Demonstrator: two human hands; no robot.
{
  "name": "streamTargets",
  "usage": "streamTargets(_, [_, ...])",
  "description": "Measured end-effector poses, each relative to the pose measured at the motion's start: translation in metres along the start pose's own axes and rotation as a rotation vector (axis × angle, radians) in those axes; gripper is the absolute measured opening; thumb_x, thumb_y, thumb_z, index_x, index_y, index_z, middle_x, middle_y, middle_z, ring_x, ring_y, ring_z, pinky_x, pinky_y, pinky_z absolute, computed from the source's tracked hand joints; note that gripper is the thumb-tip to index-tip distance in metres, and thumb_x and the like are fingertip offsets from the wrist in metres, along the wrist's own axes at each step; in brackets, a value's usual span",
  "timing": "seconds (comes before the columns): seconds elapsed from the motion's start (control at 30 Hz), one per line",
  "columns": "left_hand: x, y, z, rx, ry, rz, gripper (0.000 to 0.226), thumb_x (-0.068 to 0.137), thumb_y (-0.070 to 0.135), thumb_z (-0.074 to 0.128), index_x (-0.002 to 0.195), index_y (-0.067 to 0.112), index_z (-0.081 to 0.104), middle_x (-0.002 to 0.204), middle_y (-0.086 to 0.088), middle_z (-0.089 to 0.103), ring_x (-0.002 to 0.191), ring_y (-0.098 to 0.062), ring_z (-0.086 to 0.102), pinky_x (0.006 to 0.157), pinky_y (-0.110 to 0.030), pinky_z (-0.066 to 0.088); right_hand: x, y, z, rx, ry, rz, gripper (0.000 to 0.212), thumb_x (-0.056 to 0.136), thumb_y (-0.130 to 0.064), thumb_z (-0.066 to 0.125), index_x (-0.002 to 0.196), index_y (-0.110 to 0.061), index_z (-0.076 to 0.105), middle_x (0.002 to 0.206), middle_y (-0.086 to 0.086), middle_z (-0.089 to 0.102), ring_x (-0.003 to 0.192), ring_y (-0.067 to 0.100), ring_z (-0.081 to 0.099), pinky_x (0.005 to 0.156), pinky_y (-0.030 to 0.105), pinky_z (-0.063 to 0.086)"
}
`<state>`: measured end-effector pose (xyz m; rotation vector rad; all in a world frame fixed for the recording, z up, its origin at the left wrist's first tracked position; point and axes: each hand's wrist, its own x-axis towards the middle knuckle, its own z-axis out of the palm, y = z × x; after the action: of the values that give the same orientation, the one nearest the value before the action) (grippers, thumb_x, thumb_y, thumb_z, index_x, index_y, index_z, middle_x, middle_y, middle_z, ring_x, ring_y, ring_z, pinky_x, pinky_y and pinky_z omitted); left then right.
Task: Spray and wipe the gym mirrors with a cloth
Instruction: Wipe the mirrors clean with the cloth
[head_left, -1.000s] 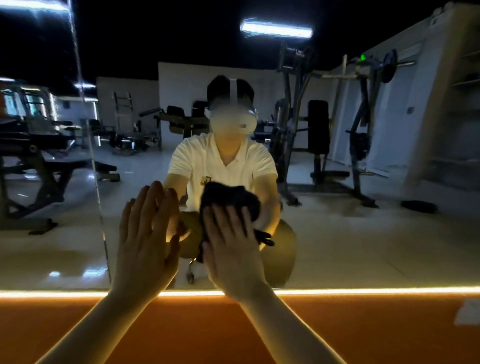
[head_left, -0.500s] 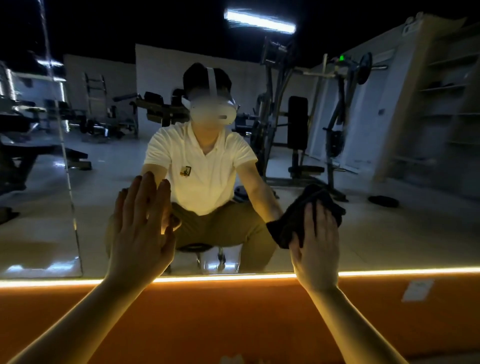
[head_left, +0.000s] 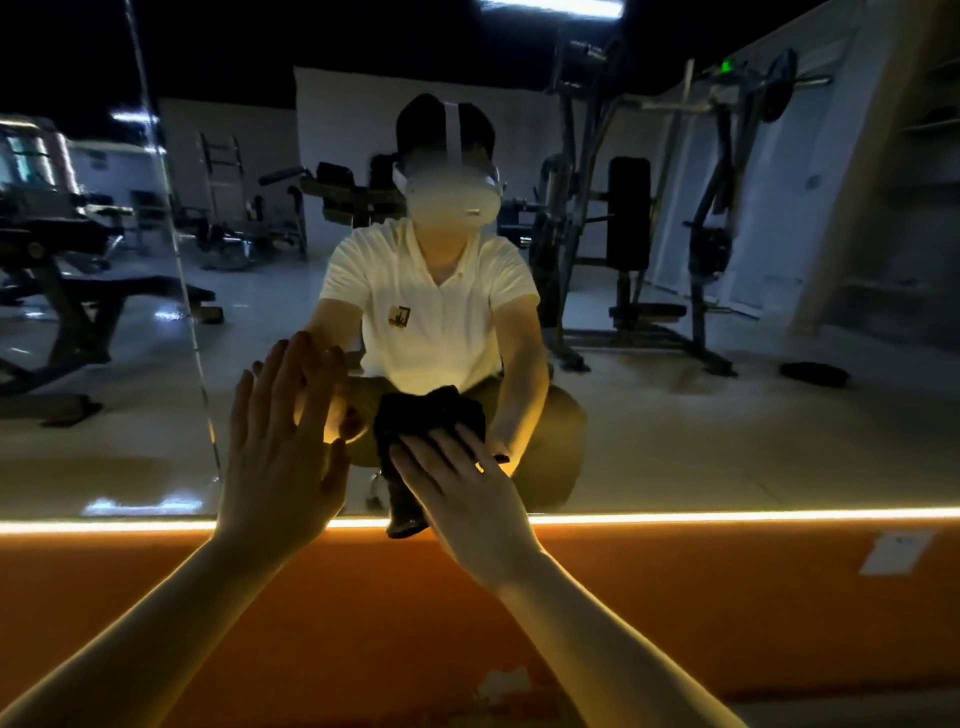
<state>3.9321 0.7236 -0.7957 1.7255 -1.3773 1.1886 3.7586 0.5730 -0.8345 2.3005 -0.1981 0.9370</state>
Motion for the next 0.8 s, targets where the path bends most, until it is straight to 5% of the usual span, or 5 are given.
streamTargets(0.17, [0.004, 0.011, 0.008, -0.008, 0.024, 0.023, 0.081, 0.098, 0.028, 0.059, 0.165, 0.007, 0.019, 0.170, -0.027, 0.017, 0.159, -0.044, 0.015, 0.127, -0.064, 0.015, -0.051, 0.045, -0.006, -0.060, 0.003, 0.017, 0.071, 0.092, -0.027, 0.073, 0.154, -0.015, 0.042, 0.156, 0.006, 0.038, 0.145, 0.027, 0.036, 0.128, 0.046, 0.008])
streamTargets(0.4, [0.005, 0.016, 0.018, -0.013, 0.034, -0.026, 0.072, 0.100, 0.033, 0.054, 0.161, 0.002, 0.028, 0.169, -0.028, 0.018, 0.158, -0.046, 0.016, 0.124, -0.067, 0.019, -0.116, 0.111, -0.025, -0.124, -0.073, 0.238, 0.084, 0.079, -0.028, 0.087, 0.148, -0.012, 0.042, 0.152, 0.014, 0.043, 0.144, 0.033, 0.038, 0.119, 0.056, 0.033])
streamTargets(0.53, [0.006, 0.012, 0.014, -0.002, 0.041, -0.010, 0.074, 0.102, 0.037, 0.060, 0.160, 0.002, 0.032, 0.170, -0.026, 0.020, 0.158, -0.044, 0.018, 0.124, -0.066, 0.020, -0.090, 0.090, -0.021, -0.088, 0.000, 0.257, 0.076, 0.079, -0.039, 0.080, 0.142, -0.011, 0.046, 0.148, 0.015, 0.042, 0.136, 0.035, 0.041, 0.111, 0.058, 0.041])
streamTargets(0.8, [-0.006, -0.025, -0.008, 0.090, -0.014, -0.054, 0.096, 0.092, 0.058, 0.067, 0.162, 0.002, 0.031, 0.171, -0.023, 0.017, 0.161, -0.036, 0.012, 0.131, -0.051, 0.006, -0.015, 0.009, 0.008, -0.019, 0.097, 0.029, 0.066, 0.089, -0.049, 0.070, 0.142, -0.016, 0.048, 0.149, 0.008, 0.041, 0.134, 0.028, 0.043, 0.109, 0.047, 0.031])
